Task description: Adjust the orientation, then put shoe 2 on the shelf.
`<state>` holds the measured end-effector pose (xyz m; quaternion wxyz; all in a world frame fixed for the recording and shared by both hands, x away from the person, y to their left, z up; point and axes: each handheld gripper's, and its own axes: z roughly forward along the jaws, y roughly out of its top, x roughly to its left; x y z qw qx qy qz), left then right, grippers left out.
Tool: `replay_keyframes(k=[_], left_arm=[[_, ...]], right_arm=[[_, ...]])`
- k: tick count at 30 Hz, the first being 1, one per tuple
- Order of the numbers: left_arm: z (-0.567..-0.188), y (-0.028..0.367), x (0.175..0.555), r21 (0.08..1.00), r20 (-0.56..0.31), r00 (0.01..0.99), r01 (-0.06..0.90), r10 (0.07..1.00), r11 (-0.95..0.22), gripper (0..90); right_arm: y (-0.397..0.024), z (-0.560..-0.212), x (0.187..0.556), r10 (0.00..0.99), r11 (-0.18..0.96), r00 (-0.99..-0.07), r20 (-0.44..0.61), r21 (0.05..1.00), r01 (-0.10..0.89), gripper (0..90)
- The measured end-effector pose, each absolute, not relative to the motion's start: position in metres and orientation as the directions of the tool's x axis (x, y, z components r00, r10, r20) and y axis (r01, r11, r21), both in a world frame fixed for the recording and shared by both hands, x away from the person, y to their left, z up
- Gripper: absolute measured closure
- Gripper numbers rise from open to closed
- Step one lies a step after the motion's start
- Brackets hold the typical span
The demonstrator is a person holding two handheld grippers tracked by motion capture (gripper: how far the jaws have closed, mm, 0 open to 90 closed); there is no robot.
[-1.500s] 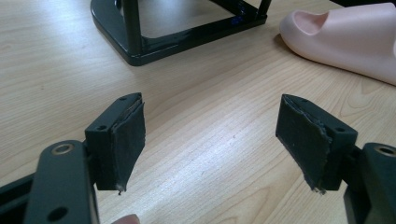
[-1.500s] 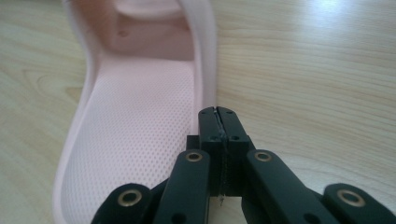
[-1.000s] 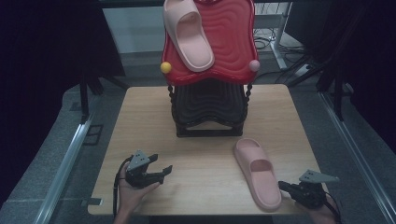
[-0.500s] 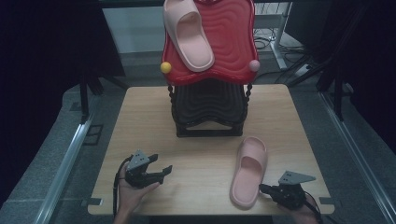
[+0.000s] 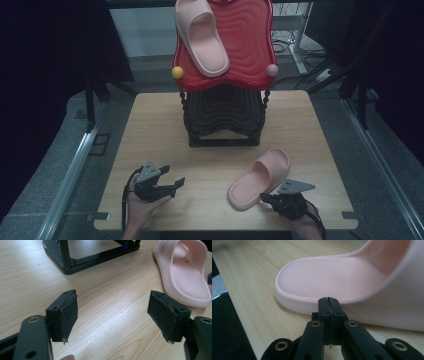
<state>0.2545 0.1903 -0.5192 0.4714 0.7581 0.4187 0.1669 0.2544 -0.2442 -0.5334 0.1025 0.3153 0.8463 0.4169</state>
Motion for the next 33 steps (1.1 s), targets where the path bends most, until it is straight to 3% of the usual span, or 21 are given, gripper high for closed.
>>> replay_keyframes(k=[7, 9, 12, 18, 33], left_arm=[[-0.518, 0.187, 0.253, 0.857, -0.137, 0.598, 0.471, 0.79, -0.208, 24.4], [-0.517, 0.184, 0.253, 0.859, -0.134, 0.6, 0.468, 0.788, -0.21, 24.4], [-0.516, 0.177, 0.252, 0.861, -0.123, 0.608, 0.459, 0.784, -0.221, 24.5], [-0.516, 0.152, 0.255, 0.851, -0.114, 0.621, 0.464, 0.775, -0.247, 24.8], [-0.517, 0.058, 0.293, 0.835, -0.171, 0.697, 0.478, 0.697, -0.274, 28.6]], right_arm=[[-0.27, -0.529, 0.249, 0.677, 0.386, -0.73, 0.094, 0.799, 0.461, 89.2], [-0.282, -0.53, 0.249, 0.714, 0.35, -0.693, 0.101, 0.806, 0.478, 83.2], [-0.304, -0.529, 0.252, 0.781, 0.287, -0.618, 0.091, 0.826, 0.485, 63.2], [-0.315, -0.528, 0.256, 0.812, 0.249, -0.576, 0.093, 0.837, 0.487, 51.7], [-0.337, -0.529, 0.259, 0.857, 0.181, -0.501, 0.12, 0.841, 0.511, 44.4]])
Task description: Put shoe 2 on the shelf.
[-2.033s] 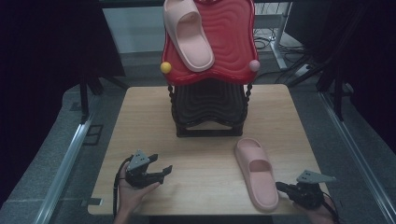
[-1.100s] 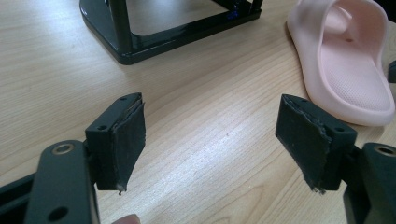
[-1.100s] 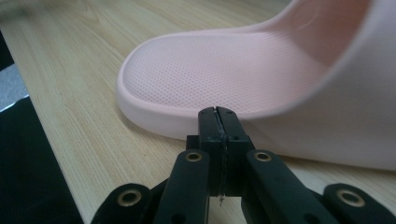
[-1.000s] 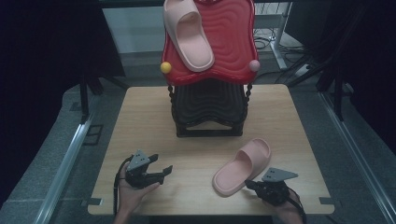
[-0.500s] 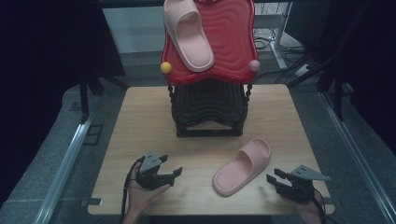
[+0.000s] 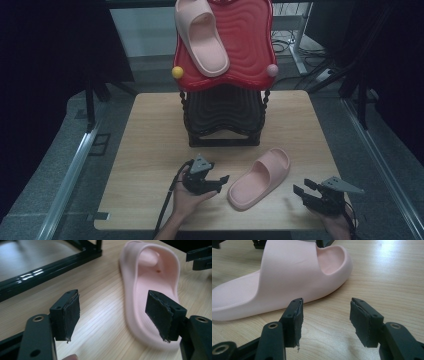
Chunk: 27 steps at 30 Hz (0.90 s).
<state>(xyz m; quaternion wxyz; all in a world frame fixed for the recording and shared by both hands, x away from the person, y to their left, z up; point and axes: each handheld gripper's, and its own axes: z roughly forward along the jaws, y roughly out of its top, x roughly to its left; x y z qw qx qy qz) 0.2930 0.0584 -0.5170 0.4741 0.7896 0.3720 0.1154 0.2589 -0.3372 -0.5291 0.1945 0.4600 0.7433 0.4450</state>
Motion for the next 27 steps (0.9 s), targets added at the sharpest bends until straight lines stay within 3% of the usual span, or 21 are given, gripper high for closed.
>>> replay_keyframes(k=[11, 27], left_arm=[[-0.522, 0.014, 0.32, 0.82, -0.226, 0.711, 0.508, 0.666, -0.263, 43.0], [-0.529, -0.024, 0.339, 0.802, -0.243, 0.736, 0.519, 0.632, -0.296, 57.9]], right_arm=[[-0.333, -0.534, 0.26, 0.856, 0.198, -0.504, 0.115, 0.828, 0.524, 44.4], [-0.338, -0.533, 0.26, 0.867, 0.179, -0.483, 0.118, 0.832, 0.525, 44.4]])
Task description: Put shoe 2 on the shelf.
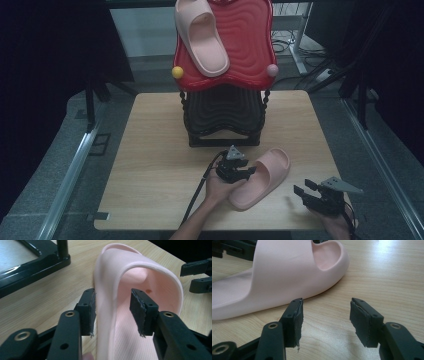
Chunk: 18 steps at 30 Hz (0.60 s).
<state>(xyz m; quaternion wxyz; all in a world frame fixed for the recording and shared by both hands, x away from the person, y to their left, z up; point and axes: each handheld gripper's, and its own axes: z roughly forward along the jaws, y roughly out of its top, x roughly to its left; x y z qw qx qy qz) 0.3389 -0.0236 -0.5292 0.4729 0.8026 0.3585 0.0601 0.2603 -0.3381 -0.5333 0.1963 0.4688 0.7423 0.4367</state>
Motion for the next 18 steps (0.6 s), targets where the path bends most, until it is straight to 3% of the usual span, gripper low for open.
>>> replay_keyframes(k=[18], left_arm=[[-0.537, -0.039, 0.349, 0.785, -0.256, 0.706, 0.55, 0.66, -0.284, 77.8]], right_arm=[[-0.338, -0.533, 0.259, 0.87, 0.175, -0.478, 0.12, 0.832, 0.526, 44.4]])
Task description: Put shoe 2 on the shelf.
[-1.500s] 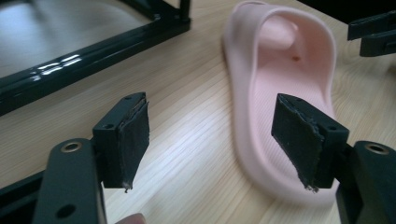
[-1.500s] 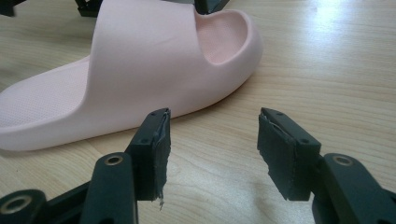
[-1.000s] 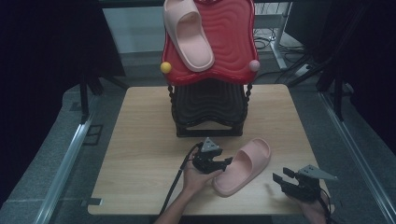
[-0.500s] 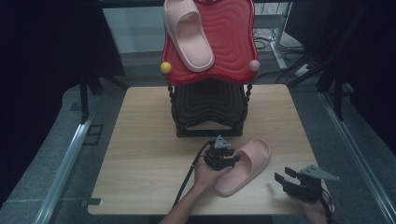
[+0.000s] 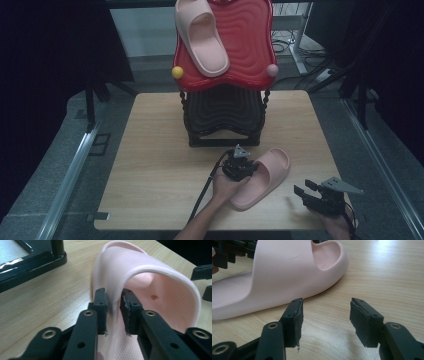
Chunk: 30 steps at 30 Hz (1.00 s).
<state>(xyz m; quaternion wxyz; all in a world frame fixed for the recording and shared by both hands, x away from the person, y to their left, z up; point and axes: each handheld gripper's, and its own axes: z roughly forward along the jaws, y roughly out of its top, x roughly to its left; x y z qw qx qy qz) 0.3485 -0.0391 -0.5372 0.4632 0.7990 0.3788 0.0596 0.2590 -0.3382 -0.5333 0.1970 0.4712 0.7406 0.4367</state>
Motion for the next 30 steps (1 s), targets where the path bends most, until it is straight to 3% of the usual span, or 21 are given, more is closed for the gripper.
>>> replay_keyframes(k=[11, 30], left_arm=[[-0.537, -0.04, 0.347, 0.786, -0.244, 0.689, 0.553, 0.683, -0.277, 83.5], [-0.527, -0.022, 0.336, 0.825, -0.229, 0.684, 0.514, 0.692, -0.234, 85.0]], right_arm=[[-0.34, -0.534, 0.259, 0.874, 0.173, -0.472, 0.117, 0.832, 0.527, 44.4], [-0.341, -0.532, 0.258, 0.883, 0.165, -0.457, 0.11, 0.838, 0.519, 44.4]])
